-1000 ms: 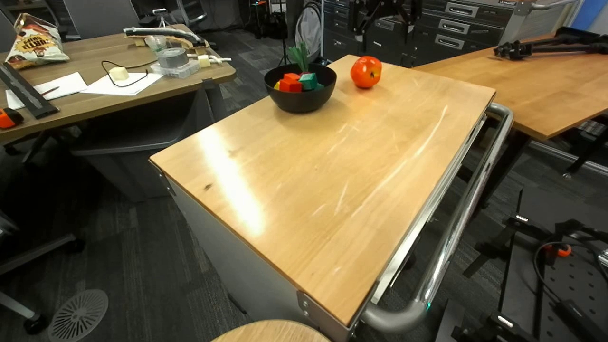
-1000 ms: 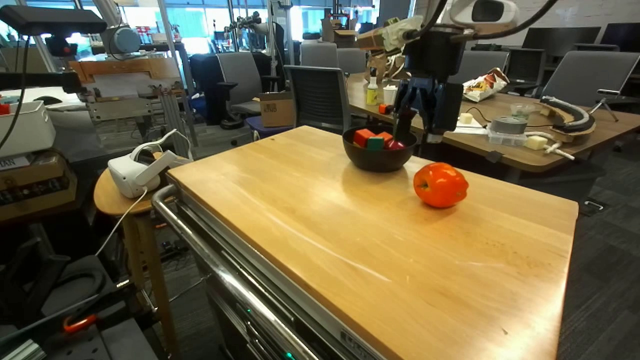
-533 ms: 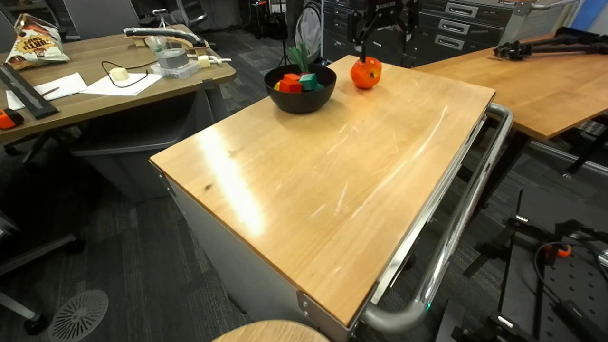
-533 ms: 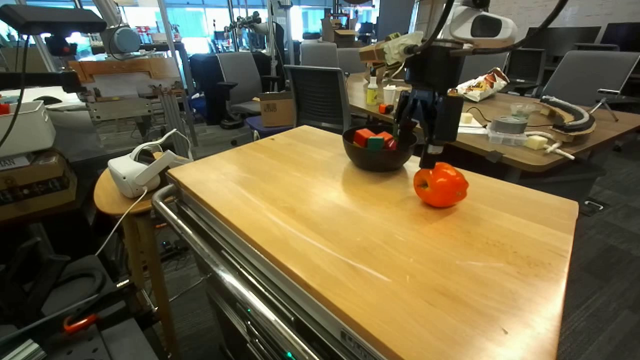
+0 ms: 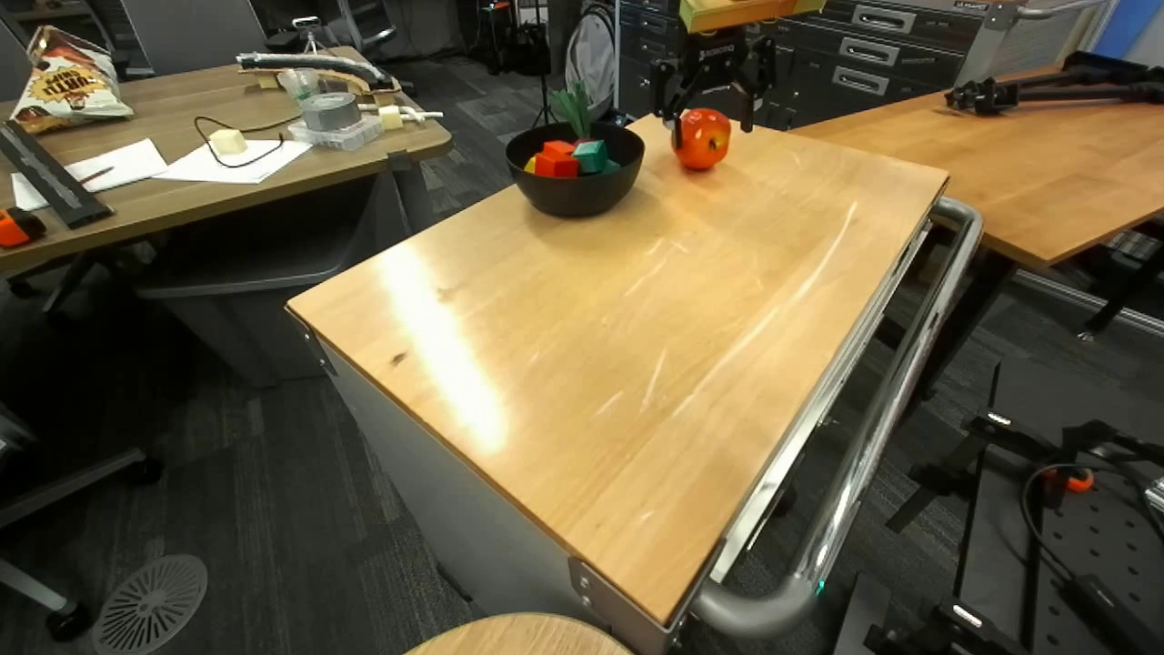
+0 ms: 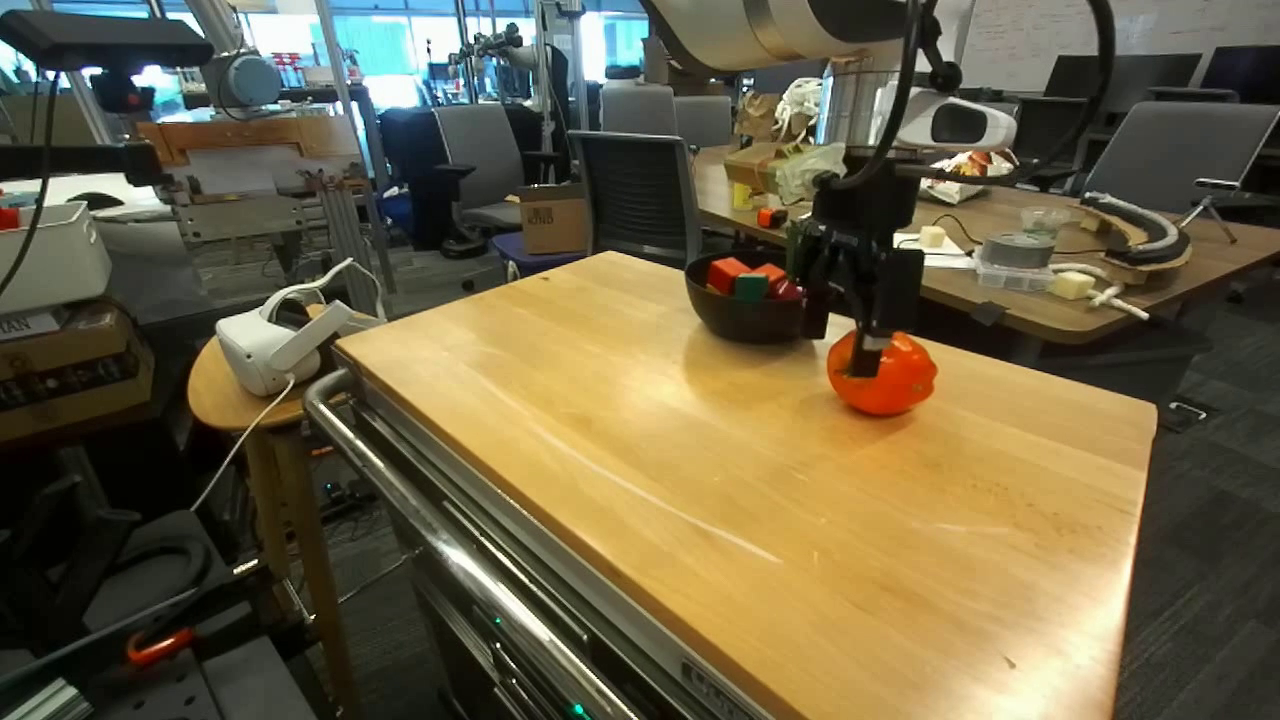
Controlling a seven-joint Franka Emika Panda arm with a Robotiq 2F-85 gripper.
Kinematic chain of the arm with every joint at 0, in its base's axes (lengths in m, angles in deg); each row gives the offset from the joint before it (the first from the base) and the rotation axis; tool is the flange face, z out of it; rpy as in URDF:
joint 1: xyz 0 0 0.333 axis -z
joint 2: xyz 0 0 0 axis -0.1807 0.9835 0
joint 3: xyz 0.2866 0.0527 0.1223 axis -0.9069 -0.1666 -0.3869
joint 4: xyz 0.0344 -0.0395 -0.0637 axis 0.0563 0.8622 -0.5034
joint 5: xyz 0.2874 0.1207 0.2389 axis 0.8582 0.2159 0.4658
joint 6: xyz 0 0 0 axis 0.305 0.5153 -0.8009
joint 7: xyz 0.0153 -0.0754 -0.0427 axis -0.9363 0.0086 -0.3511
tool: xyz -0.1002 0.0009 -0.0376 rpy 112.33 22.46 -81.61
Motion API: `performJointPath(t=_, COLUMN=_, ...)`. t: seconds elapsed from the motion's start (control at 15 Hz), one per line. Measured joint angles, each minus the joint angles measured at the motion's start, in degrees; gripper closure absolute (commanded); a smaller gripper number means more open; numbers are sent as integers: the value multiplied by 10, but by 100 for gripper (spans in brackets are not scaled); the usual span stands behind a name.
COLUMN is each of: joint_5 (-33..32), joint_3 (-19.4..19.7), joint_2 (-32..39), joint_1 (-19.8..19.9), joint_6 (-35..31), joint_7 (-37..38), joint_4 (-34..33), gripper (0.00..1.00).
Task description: Place the toys in the black bowl then put the apple at the left back corner of the trolley
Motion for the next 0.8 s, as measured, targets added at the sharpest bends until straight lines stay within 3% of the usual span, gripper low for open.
performJointPath(t=0.27, joint_5=-14, joint_3=5, joint_2=20, joint_1=0, joint_6=-41, joint_7=0, joint_4=0, gripper=0)
performJointPath(t=0.4, joint_5=-22, joint_3=10, joint_2=27, joint_1=0, joint_6=-55, joint_7=0, joint_4=0, gripper=25)
performJointPath(t=0.53, joint_5=-27, joint_3=16, joint_2=33, joint_1=0, joint_6=-61, joint_7=0, joint_4=0, gripper=40)
performJointPath(t=0.8, joint_5=-28, joint_3=18, joint_2=33, joint_1=0, joint_6=-47, joint_7=-5, joint_4=-2, gripper=40)
